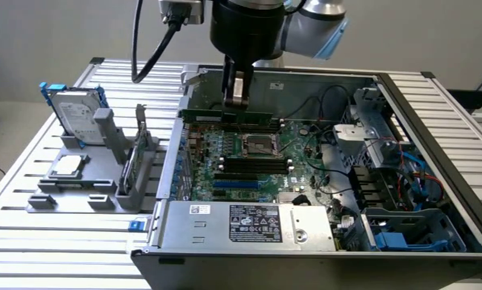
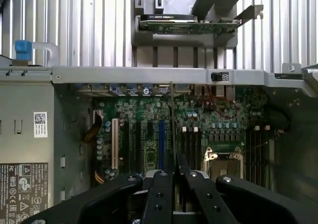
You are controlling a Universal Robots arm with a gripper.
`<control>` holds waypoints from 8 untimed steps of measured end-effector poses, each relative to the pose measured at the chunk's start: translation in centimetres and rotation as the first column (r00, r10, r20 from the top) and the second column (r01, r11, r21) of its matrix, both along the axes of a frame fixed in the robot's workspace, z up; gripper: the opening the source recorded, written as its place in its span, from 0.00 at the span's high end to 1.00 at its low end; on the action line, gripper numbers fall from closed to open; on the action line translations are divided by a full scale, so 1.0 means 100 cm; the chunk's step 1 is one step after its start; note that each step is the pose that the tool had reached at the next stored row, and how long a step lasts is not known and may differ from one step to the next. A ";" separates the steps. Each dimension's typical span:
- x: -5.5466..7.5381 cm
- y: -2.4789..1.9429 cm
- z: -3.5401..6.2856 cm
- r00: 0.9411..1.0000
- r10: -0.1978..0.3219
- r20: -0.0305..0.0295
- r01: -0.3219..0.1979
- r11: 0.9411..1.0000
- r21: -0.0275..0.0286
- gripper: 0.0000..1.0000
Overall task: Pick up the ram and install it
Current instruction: 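Pick up the ram and move it above insertion slot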
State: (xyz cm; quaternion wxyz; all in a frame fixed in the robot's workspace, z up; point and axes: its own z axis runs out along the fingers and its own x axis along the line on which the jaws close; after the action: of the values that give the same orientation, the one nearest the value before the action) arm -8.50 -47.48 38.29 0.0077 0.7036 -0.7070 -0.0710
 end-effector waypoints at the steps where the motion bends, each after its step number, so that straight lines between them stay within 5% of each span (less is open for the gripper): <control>1: 0.002 0.0012 -0.0015 1.000 -0.001 0.000 0.001 1.000 0.000 0.85; 8: 0.018 0.0121 -0.0114 1.000 -0.001 0.000 0.001 1.000 0.000 0.85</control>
State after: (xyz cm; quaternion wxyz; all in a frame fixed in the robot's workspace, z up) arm -6.73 -46.27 37.16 0.0075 0.7031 -0.7075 -0.0710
